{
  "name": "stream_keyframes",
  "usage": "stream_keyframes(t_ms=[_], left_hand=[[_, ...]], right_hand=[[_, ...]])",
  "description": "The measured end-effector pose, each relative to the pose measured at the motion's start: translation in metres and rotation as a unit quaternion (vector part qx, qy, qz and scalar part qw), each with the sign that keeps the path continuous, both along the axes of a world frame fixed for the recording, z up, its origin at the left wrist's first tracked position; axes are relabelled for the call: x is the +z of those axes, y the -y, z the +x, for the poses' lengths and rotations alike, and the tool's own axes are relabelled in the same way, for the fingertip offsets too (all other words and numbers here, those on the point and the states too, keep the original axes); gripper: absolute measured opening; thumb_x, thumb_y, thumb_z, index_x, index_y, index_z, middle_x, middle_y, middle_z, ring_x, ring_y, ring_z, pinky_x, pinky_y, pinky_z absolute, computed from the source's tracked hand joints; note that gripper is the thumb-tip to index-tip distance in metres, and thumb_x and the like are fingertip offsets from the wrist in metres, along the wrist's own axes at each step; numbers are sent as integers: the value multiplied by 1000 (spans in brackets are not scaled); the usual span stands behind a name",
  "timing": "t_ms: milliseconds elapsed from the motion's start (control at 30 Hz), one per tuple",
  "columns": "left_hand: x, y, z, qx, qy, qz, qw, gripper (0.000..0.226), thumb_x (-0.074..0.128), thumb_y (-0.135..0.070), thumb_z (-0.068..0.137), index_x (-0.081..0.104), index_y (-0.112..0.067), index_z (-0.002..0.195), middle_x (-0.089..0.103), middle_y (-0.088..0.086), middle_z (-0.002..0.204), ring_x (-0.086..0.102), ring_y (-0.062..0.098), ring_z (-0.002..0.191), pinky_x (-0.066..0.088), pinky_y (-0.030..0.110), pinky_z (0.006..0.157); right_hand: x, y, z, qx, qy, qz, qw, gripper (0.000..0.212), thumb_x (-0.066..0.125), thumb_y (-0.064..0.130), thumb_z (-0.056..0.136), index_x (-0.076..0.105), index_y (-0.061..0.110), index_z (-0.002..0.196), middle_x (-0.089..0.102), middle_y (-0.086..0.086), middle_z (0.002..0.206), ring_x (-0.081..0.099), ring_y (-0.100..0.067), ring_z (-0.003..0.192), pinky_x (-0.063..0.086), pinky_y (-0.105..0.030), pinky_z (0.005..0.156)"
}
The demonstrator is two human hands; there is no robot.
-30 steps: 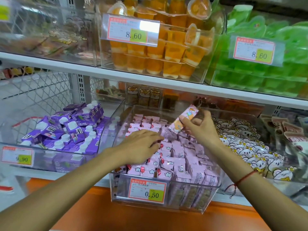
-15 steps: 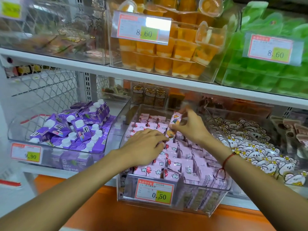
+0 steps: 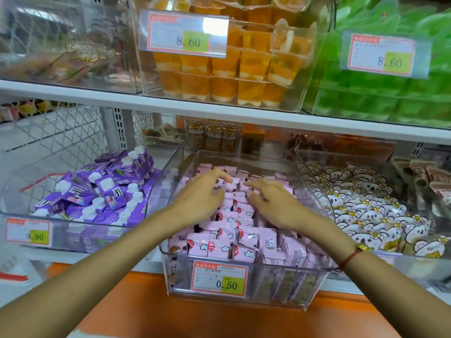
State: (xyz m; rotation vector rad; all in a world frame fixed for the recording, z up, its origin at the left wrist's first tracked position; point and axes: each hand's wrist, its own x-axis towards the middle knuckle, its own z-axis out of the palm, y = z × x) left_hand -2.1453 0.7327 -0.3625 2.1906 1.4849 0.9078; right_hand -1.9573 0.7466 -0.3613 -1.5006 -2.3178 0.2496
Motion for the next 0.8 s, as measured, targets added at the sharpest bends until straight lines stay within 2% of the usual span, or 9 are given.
stream_keyframes(t_ms=[33,100,133,200,300,433,633,700,800], left_hand=[[6,-5,1,-1,9,11,1000,26,48,-12,95,55,-26,116,59,-1,110,58,-7,68,50,21,67],[20,-19,7,-5,-1,16,1000,30,51,-8,93,58,-24,118,59,-2,120,59,4,97,49,25,84],[26,-27,13,-3,-25,11,1000,32,52,-8,93,59,-24,119,58,-3,123,58,8,99,48,27,84],[32,-41,26,-11,-82,2,997,32,51,-11,94,60,-24,122,57,-2,128,57,11,106,46,26,88],[27,-59,41,-25,-182,-17,983,32,52,-24,96,57,-24,127,53,0,136,49,18,121,37,34,99],[19,-75,48,-1,-292,-12,956,37,59,-38,90,59,-26,125,53,1,132,41,25,123,36,35,93],[17,-83,45,15,-206,-11,978,19,58,-31,90,65,-20,104,62,-1,113,50,19,109,37,28,80],[18,-81,42,34,-118,-22,992,20,56,-35,92,63,-19,102,63,1,109,56,18,99,44,28,78],[26,-74,41,56,93,-41,993,17,54,-36,93,57,-20,95,64,4,108,61,18,91,49,25,72]], right_hand=[[0,2,4,-5,15,22,1000,44,40,35,99,43,18,140,47,-11,139,45,-22,118,35,-28,93],[-3,7,7,-11,44,7,999,53,37,50,96,35,27,144,33,-5,151,31,-23,136,28,-38,111],[-7,9,8,-14,68,-19,997,57,34,56,94,31,31,145,26,-4,155,23,-23,141,23,-41,114],[-14,12,7,-22,124,-61,990,60,26,62,93,25,35,146,17,-2,158,13,-22,145,16,-42,117],[-18,11,7,-26,130,-71,989,61,23,65,92,25,36,146,15,-1,159,10,-22,146,15,-42,117],[-12,9,10,-32,117,-86,989,61,25,65,92,28,36,145,17,1,158,11,-20,145,14,-42,117],[-9,7,9,-37,84,-117,989,51,16,57,97,33,40,142,20,3,157,13,-19,144,14,-42,116],[-8,6,7,-40,81,-119,989,49,17,54,98,34,40,142,20,2,156,13,-21,143,15,-43,115],[-6,7,6,-42,78,-113,990,48,22,52,99,36,37,142,23,1,155,16,-23,142,17,-45,114]])
